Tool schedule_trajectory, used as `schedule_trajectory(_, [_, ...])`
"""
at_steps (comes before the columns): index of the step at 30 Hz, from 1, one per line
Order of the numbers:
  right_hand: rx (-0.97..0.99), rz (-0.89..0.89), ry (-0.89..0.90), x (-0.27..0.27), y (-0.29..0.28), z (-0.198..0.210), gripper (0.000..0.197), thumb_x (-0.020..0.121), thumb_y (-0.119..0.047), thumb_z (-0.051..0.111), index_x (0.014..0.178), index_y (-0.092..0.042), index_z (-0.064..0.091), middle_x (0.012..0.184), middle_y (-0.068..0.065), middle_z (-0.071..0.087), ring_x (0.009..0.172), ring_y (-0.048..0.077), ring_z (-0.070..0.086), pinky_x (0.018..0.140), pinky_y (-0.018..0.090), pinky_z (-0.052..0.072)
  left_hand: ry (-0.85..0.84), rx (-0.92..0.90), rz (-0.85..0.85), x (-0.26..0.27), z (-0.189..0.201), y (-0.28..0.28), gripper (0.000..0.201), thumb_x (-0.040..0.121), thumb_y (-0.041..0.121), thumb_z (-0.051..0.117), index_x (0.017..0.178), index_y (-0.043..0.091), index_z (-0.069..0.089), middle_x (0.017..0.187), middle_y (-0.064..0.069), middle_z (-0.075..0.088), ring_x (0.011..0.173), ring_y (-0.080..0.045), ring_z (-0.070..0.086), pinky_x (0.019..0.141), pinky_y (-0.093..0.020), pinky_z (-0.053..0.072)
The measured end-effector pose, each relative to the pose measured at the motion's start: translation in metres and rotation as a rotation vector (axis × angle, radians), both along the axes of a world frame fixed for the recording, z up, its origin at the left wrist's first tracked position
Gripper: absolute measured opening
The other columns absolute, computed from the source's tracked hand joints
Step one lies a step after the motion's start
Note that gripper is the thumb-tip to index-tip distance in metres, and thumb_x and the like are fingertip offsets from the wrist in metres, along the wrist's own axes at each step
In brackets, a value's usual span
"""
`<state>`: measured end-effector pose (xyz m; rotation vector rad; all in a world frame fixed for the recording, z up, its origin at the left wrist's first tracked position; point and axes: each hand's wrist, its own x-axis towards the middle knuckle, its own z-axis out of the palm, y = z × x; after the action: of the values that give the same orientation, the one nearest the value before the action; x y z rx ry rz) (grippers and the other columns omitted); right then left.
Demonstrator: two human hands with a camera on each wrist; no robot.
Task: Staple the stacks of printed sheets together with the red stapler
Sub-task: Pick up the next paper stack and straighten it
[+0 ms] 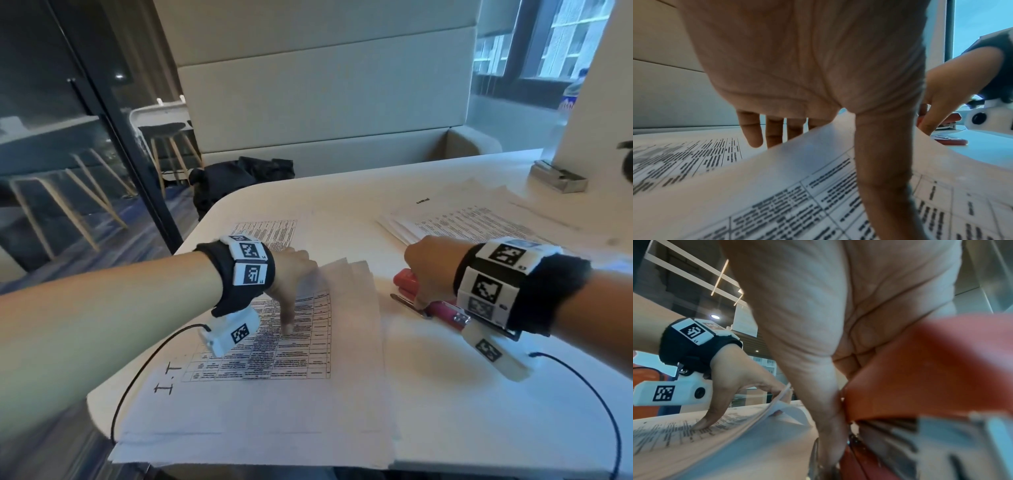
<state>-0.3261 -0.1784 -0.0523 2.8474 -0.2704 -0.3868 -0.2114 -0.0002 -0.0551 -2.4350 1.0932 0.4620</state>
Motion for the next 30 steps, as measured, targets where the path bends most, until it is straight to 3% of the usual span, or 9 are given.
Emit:
schedule_trajectory(2, [0.008, -0.004, -0.005, 0.000, -0.001, -0.001, 0.047, 0.076, -0.047, 0.075, 0.103, -0.011, 0.063, 0.067, -0.005, 0.051, 0.073, 0.015, 0.057, 0.072, 0.025, 0.053, 0.065, -0.060, 0.048, -0.002, 0.001, 0.004, 0.093, 0.054, 0.038, 0.089, 0.129, 0.016, 0.038, 0.120, 0.000, 0.053, 0.103, -0.019, 0.048, 0.070, -0.028, 0.038])
schedule_trajectory(5, [0.015, -0.007, 0.001, 0.000, -0.002, 0.000, 0.043, 0.076, -0.047, 0.074, 0.101, -0.012, 0.064, 0.067, -0.007, 0.052, 0.071, 0.013, 0.056, 0.072, 0.024, 0.053, 0.062, -0.120, 0.049, -0.004, -0.001, 0.010, 0.092, 0.059, 0.033, 0.088, 0.134, 0.015, 0.038, 0.130, -0.001, 0.053, 0.116, -0.024, 0.050, 0.088, -0.033, 0.043])
schedule_trajectory(8, [0.030, -0.014, -0.010, -0.003, -0.003, 0.000, 0.044, 0.076, -0.050, 0.073, 0.094, -0.012, 0.061, 0.068, -0.006, 0.053, 0.072, 0.014, 0.057, 0.072, 0.024, 0.053, 0.109, -0.263, 0.063, 0.000, 0.001, 0.015, 0.044, 0.071, 0.024, 0.080, 0.109, 0.016, 0.059, 0.110, 0.000, 0.062, 0.101, -0.021, 0.059, 0.083, -0.030, 0.048])
schedule_trajectory(12, [0.154, -0.086, -0.131, -0.010, -0.015, 0.007, 0.056, 0.083, -0.057, 0.060, 0.119, -0.013, 0.059, 0.108, 0.000, 0.067, 0.099, 0.018, 0.063, 0.089, 0.031, 0.052, 0.144, -0.617, 0.120, 0.006, 0.035, 0.032, 0.010, 0.076, 0.014, 0.074, 0.076, 0.016, 0.064, 0.073, 0.002, 0.063, 0.065, -0.011, 0.057, 0.059, -0.022, 0.044])
schedule_trajectory(16, [0.555, -0.190, -0.476, -0.007, -0.025, 0.027, 0.067, 0.089, -0.057, 0.052, 0.141, -0.017, 0.038, 0.136, 0.005, 0.053, 0.124, 0.024, 0.049, 0.101, 0.034, 0.037, 0.079, -1.125, 0.158, 0.012, 0.073, 0.060, 0.019, 0.077, 0.009, 0.074, 0.095, 0.014, 0.067, 0.090, 0.000, 0.071, 0.080, -0.008, 0.066, 0.077, -0.025, 0.050])
schedule_trajectory(20, [1.203, -0.205, -0.916, -0.001, -0.023, 0.036, 0.079, 0.079, -0.057, 0.063, 0.141, -0.015, 0.037, 0.126, 0.003, 0.058, 0.119, 0.021, 0.055, 0.093, 0.031, 0.044, 0.164, -1.653, 0.236, 0.005, 0.074, 0.073, 0.034, 0.078, -0.002, 0.070, 0.109, 0.012, 0.063, 0.103, -0.001, 0.070, 0.093, -0.011, 0.067, 0.089, -0.026, 0.052])
schedule_trajectory(22, [1.422, -0.196, -0.942, -0.002, -0.016, 0.036, 0.091, 0.069, -0.063, 0.072, 0.140, -0.018, 0.039, 0.120, 0.002, 0.064, 0.111, 0.018, 0.061, 0.094, 0.039, 0.049, 0.250, -1.851, 0.252, 0.000, 0.065, 0.075, 0.037, 0.077, -0.004, 0.069, 0.110, 0.014, 0.063, 0.102, 0.008, 0.072, 0.093, -0.005, 0.067, 0.084, -0.020, 0.054])
schedule_trajectory(27, [1.588, -0.025, -1.200, -0.002, 0.009, 0.036, 0.015, 0.083, -0.022, 0.072, 0.093, -0.012, 0.067, 0.088, 0.009, 0.075, 0.081, 0.022, 0.070, 0.084, 0.054, 0.054, 0.317, -2.033, 0.175, -0.020, 0.052, 0.074, 0.038, 0.082, 0.006, 0.065, 0.113, 0.027, 0.061, 0.109, 0.016, 0.070, 0.105, -0.002, 0.065, 0.080, -0.012, 0.051])
schedule_trajectory(30, [1.595, 0.148, -1.282, -0.011, 0.022, 0.048, 0.020, 0.082, -0.025, 0.068, 0.094, -0.009, 0.066, 0.089, 0.006, 0.075, 0.081, 0.021, 0.069, 0.081, 0.048, 0.057, 0.361, -2.120, 0.128, -0.027, 0.057, 0.077, 0.041, 0.081, 0.008, 0.064, 0.120, 0.021, 0.057, 0.117, 0.008, 0.069, 0.109, -0.007, 0.064, 0.084, -0.016, 0.052])
